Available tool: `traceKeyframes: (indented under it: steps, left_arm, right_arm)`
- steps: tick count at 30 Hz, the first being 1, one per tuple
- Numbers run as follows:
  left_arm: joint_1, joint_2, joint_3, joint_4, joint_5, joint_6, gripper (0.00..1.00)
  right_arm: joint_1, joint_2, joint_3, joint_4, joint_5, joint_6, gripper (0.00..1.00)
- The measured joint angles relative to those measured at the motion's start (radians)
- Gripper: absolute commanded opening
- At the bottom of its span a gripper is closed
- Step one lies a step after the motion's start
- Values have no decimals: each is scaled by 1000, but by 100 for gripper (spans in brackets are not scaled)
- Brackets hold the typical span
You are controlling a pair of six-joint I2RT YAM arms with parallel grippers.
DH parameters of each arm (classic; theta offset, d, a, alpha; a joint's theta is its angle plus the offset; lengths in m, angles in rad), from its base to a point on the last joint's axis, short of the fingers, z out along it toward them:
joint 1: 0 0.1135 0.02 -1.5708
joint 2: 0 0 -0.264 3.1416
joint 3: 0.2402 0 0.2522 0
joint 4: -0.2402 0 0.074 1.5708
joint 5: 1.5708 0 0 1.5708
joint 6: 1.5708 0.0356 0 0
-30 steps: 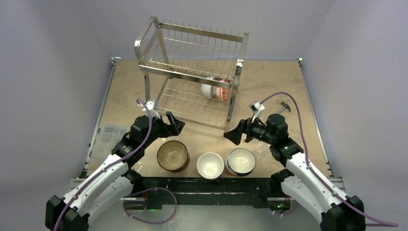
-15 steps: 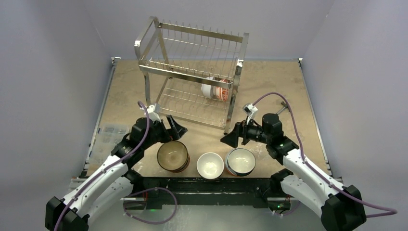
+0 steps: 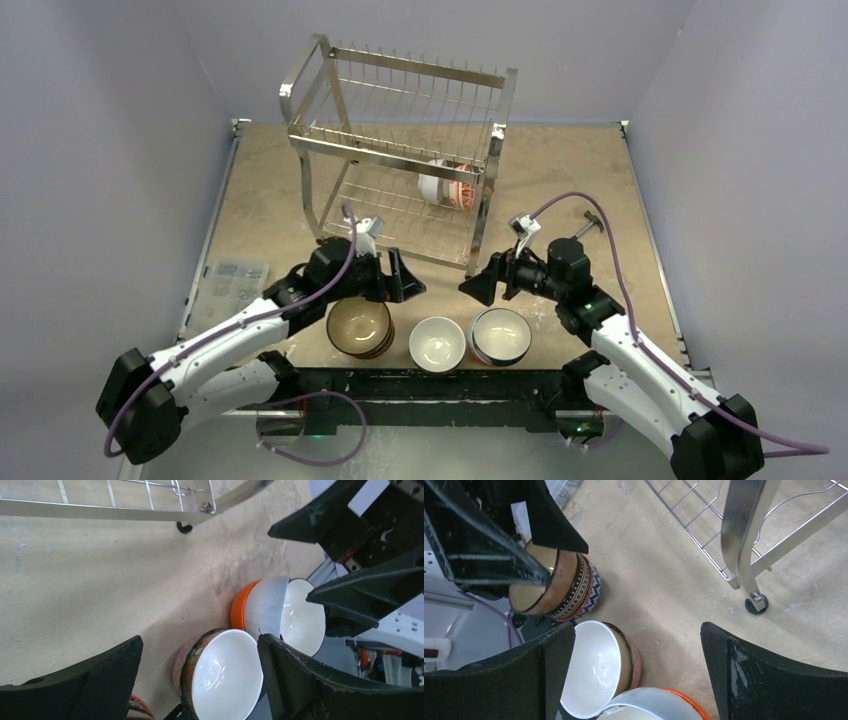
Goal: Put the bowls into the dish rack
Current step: Pick up the bowl from the center of the board.
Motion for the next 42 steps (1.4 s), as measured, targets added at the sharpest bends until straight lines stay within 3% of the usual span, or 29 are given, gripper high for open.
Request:
traceKeyframes:
  steps: [10, 19, 28, 34, 42]
  left_arm:
    - [-200, 195, 134, -66, -14, 159, 66]
    - [-317, 322, 211, -178, -139, 283, 52]
    - [-387, 404, 246, -222, -230, 334, 35]
    - [-410, 456, 258, -226, -235, 365, 33]
    - [-421, 500, 279, -237, -244, 380, 15]
  right_arm:
    - [0, -2, -5, 0, 50, 21, 98]
    - [0, -2, -5, 0, 67, 21, 98]
    - [0, 6, -5, -1, 75, 21, 98]
    - [0, 6, -5, -1, 75, 21, 99]
    - [0, 6, -5, -3, 78, 21, 99]
